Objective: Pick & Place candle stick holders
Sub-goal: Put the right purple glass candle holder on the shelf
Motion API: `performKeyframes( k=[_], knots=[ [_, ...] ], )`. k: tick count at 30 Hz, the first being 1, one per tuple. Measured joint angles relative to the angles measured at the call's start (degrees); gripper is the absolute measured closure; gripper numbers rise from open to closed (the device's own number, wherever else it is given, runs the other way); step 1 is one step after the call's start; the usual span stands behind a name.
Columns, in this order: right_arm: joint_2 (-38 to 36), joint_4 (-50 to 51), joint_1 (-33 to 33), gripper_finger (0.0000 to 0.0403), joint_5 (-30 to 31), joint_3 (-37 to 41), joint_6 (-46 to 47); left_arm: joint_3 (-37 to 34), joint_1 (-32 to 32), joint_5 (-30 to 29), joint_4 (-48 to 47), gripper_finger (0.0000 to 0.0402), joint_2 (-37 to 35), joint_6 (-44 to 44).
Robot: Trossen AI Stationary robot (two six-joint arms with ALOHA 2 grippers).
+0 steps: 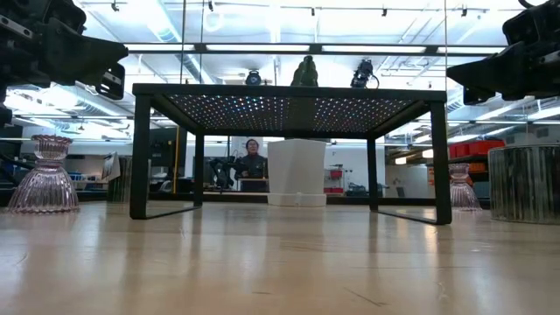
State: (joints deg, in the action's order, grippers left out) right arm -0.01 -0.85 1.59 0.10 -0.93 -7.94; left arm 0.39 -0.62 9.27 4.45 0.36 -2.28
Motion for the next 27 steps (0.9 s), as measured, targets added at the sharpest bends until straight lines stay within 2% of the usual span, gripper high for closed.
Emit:
performKeyframes(
  k=[8, 16, 21, 27],
  knots=[
    [0.0, 0.0, 0.0, 0.0394, 0.0, 0.0, 0.3, 0.0, 0.0, 0.0, 0.0, 0.0383, 0.0, 0.0],
    [0.0, 0.0, 0.0, 0.0394, 0.0, 0.0, 9.0, 0.0, 0.0, 0.0, 0.0, 0.0383, 0.0, 0.0],
    [0.0, 0.0, 0.0, 0.0394, 0.2, 0.0, 9.0, 0.0, 0.0, 0.0, 0.0, 0.0383, 0.0, 0.0],
    [0.0, -1.0, 0.0, 0.0394, 3.9, 0.0, 9.0, 0.0, 0.0, 0.0, 0.0, 0.0383, 0.0, 0.0]
  ],
)
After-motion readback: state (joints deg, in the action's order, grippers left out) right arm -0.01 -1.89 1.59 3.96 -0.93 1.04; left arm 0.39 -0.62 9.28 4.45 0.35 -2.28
